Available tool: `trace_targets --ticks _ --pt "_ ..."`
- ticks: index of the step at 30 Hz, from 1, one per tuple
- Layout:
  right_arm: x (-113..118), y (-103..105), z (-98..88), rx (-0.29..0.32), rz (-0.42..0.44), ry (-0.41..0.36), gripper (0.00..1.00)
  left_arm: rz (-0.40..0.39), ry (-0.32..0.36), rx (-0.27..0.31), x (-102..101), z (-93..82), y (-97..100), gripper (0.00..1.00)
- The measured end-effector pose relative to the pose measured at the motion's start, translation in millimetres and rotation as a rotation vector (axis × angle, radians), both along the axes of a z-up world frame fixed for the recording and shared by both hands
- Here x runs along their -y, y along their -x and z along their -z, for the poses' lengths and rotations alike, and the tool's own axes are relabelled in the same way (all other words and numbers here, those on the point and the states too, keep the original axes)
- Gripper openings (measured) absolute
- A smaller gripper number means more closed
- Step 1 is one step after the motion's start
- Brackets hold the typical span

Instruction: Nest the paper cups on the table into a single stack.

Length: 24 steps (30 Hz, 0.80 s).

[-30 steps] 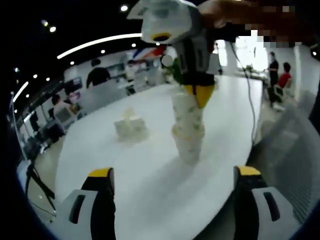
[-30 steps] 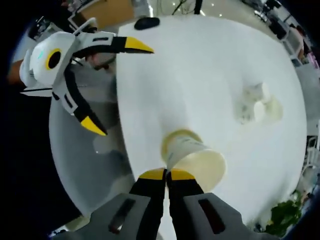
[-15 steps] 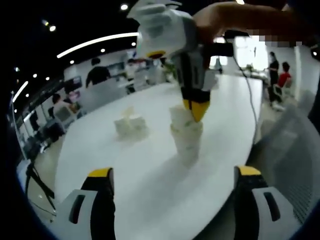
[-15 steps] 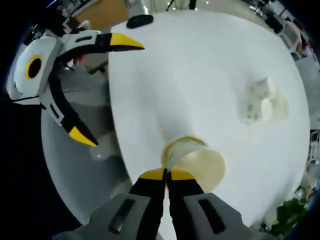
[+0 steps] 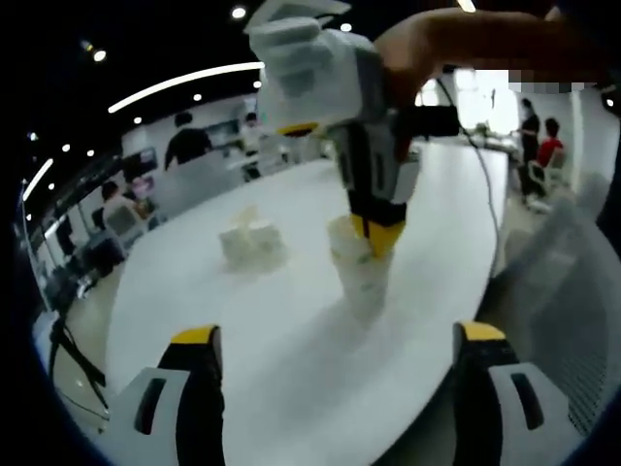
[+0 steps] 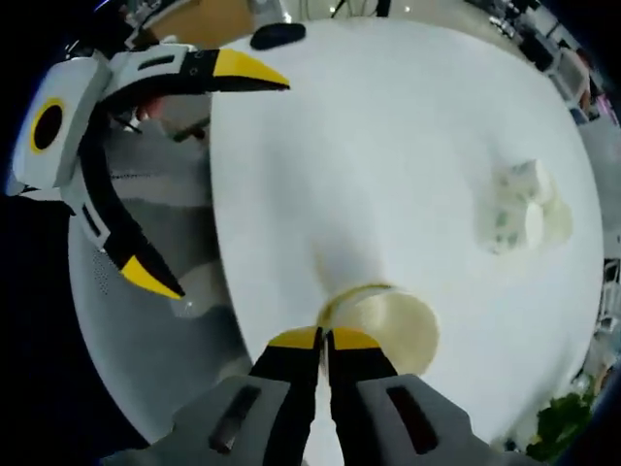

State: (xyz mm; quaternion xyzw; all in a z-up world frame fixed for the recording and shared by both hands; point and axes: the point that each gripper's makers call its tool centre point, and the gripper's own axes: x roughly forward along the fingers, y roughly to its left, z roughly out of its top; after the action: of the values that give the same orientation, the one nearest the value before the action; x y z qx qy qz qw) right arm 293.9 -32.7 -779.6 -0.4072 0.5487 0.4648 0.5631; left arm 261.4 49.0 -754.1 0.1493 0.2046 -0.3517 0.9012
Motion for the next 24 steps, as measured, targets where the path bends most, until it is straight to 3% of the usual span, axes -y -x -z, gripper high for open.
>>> trace_targets --ticks 4,6,10,14,18,24 --pt "-2 -5 -3.4 0.044 -0.034 -0.041 0.09 0.003 -0.005 0.001 0 0.1 0.6 0.97" --pt "1 -1 -8.0 0.030 -0.028 -0.051 0.11 0.002 -0.007 0.000 0 0.6 0.7 0.97" --pt "-2 -7 -17.9 0.067 -0.011 -0.128 0.30 0.004 -0.005 0.000 1 -0.1 1.0 0.97" --pt "2 -6 -33.1 0.067 0.002 -0.189 0.30 0.002 -0.003 0.000 1 -0.4 1.1 0.96" --pt "2 -15 -48.5 0.125 0.011 -0.300 0.37 0.009 -0.008 0.000 2 0.1 2.0 0.96" --pt "24 -23 -63.2 0.233 0.065 -0.442 0.52 0.000 0.031 0.008 1 -6.6 -1.0 0.98"
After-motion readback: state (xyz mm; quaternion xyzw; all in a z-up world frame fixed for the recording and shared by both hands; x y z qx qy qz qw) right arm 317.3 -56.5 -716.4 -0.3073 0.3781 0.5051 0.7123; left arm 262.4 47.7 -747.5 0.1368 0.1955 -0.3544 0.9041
